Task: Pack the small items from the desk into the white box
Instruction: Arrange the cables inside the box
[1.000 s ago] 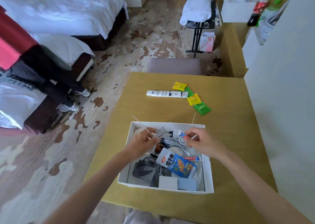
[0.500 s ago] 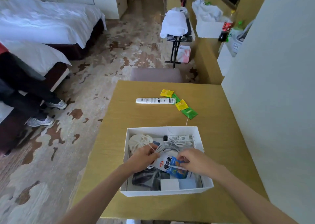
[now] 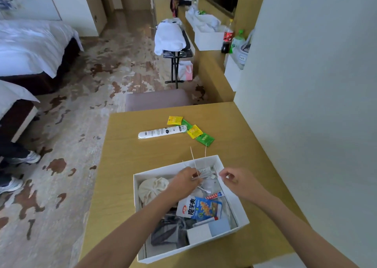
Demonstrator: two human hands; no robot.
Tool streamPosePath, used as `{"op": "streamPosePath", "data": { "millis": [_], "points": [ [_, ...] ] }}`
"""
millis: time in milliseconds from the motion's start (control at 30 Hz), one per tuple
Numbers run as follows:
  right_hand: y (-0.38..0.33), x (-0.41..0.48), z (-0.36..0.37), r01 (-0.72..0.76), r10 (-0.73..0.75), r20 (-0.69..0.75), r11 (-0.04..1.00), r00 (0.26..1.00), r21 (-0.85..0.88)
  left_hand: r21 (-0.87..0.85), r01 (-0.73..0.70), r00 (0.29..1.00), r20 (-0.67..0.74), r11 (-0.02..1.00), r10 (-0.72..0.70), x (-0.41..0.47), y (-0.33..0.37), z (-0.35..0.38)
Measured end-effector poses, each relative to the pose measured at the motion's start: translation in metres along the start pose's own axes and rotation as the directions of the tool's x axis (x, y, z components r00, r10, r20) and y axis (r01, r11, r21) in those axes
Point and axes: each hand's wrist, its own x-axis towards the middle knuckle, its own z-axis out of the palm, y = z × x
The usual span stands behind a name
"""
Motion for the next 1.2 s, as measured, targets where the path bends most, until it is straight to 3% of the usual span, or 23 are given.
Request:
{"op": "streamPosePath", "data": {
  "millis": [133, 300, 500, 633, 767, 967, 1100, 1200],
  "points": [
    [0.007, 0.002, -0.002, -0.046, 0.048, -0.032, 0.998, 0.998, 0.05, -0.007, 0.051, 0.995, -0.085, 0.999, -0.051, 0.008, -0.013, -0.008],
    [0.007, 0.012, 0.002, 0.0, 0.002, -0.031, 0.998, 1.0, 0.062, 0.096, 0.056, 0.997, -0.055, 0.994, -0.051, 0.003, -0.036, -0.022],
    [-0.001, 0.029, 0.017, 0.097, -0.104, 0.113, 0.993, 0.988, 0.07, 0.264, 0.117, 0.993, -0.032, 0.957, -0.113, -0.013, -0.057, -0.033],
    [-0.006, 0.038, 0.022, 0.122, -0.133, 0.151, 0.989, 0.98, 0.079, 0.423, 0.039, 0.993, -0.117, 0.905, 0.011, -0.018, -0.053, -0.033],
    [-0.015, 0.051, 0.017, 0.154, -0.165, 0.182, 0.986, 0.969, 0.07, 0.564, -0.017, 0.995, -0.071, 0.826, 0.069, -0.014, -0.042, -0.029],
    [-0.018, 0.065, -0.003, 0.155, -0.188, 0.202, 0.974, 0.961, 0.167, 0.307, 0.163, 0.972, -0.211, 0.938, -0.1, -0.019, -0.038, -0.03],
    [-0.015, 0.079, -0.026, 0.188, -0.239, 0.135, 0.932, 0.962, 0.311, 0.179, 0.172, 0.949, -0.294, 0.969, -0.114, -0.035, -0.035, -0.047],
    [-0.013, 0.096, -0.034, 0.196, -0.241, 0.072, 0.904, 0.968, 0.38, 0.07, 0.185, 0.893, -0.428, 0.98, -0.138, -0.041, -0.032, -0.082]
  ]
}}
